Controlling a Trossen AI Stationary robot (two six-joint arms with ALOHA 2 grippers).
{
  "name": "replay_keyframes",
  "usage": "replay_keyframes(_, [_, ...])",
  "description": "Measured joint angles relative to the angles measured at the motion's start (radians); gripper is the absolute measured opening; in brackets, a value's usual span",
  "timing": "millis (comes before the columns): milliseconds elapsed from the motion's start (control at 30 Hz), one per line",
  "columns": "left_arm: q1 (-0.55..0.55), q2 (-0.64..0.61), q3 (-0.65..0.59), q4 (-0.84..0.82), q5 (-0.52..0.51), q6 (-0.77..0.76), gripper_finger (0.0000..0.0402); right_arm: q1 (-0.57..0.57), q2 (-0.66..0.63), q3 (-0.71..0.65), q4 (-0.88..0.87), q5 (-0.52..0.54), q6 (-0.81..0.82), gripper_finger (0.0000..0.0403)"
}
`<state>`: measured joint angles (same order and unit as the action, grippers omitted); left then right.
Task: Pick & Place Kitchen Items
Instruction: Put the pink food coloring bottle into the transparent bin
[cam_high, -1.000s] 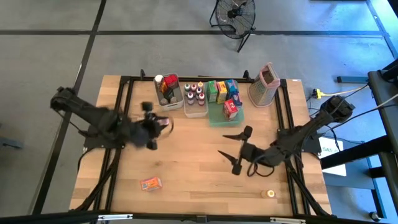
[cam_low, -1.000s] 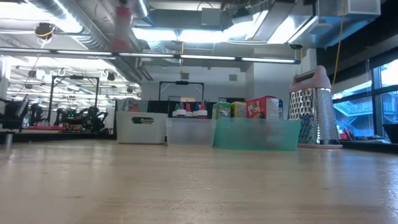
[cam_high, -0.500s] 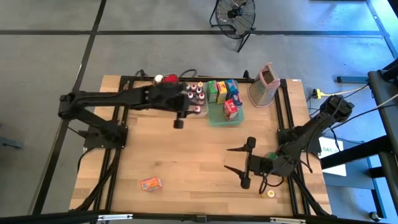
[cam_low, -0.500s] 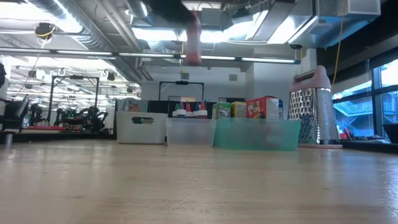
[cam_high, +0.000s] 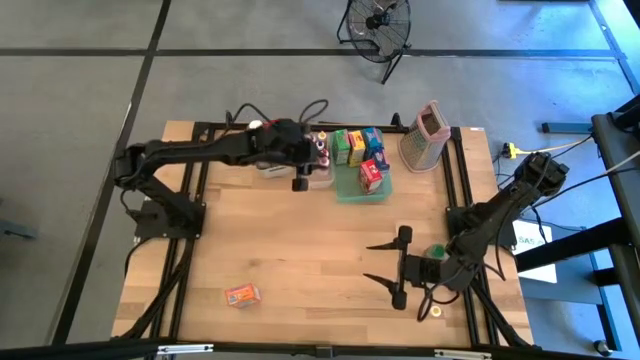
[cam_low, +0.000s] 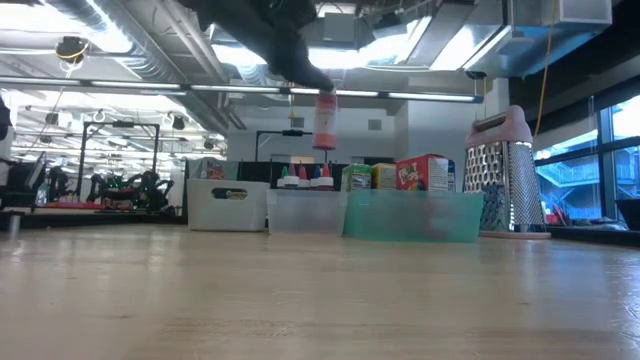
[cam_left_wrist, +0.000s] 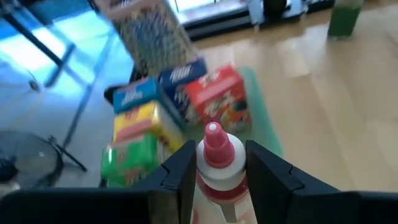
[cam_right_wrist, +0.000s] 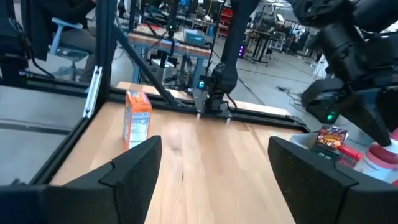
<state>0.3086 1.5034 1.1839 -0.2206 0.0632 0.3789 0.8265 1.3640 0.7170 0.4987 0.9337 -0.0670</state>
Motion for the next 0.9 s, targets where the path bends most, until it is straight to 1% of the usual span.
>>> replay_keyframes(100, [0.058, -0.003, -0.018, -0.02, 0.051, -0.019, 0.011, 0.0, 0.0, 0.0, -0.026, 0.0, 0.005, 0.0297])
replay_keyframes(167, [0.089, -0.006, -0.071, 0.016, 0.084, -0.03, 0.011, 0.0, 0.0, 0.0, -0.036, 0.0, 0.004, 0.0297])
replay_keyframes(233, [0.118, -0.026, -0.147, 0.068, 0.094, -0.05, 0.011, -0.004, 0.0, 0.0, -0.04, 0.0, 0.004, 0.0297])
replay_keyframes(333, [0.147, -0.071, -0.281, 0.269, 0.099, -0.086, 0.011, -0.009, 0.001, 0.0, -0.051, 0.003, 0.007, 0.0297])
replay_keyframes(433, [0.159, -0.111, -0.419, 0.484, 0.097, -0.138, 0.011, -0.016, 0.001, 0.0, -0.059, 0.03, 0.007, 0.0297])
replay_keyframes(500, [0.159, -0.135, -0.48, 0.565, 0.092, -0.156, 0.011, -0.025, 0.001, 0.0, -0.064, 0.039, 0.007, 0.0297])
replay_keyframes(567, [0.158, -0.145, -0.508, 0.585, 0.081, -0.168, 0.011, -0.035, 0.001, 0.0, -0.073, 0.039, 0.007, 0.0297])
replay_keyframes(633, [0.158, -0.146, -0.519, 0.576, 0.055, -0.194, 0.011, -0.047, 0.001, 0.0, -0.075, 0.039, 0.008, 0.0297])
replay_keyframes(700, [0.151, -0.146, -0.52, 0.578, 0.008, -0.223, 0.011, -0.058, 0.001, 0.0, -0.081, 0.039, 0.019, 0.0297])
replay_keyframes(900, [0.081, -0.14, -0.519, 0.578, -0.223, -0.28, 0.011, -0.084, 0.001, 0.0, -0.101, 0.034, 0.06, 0.0297])
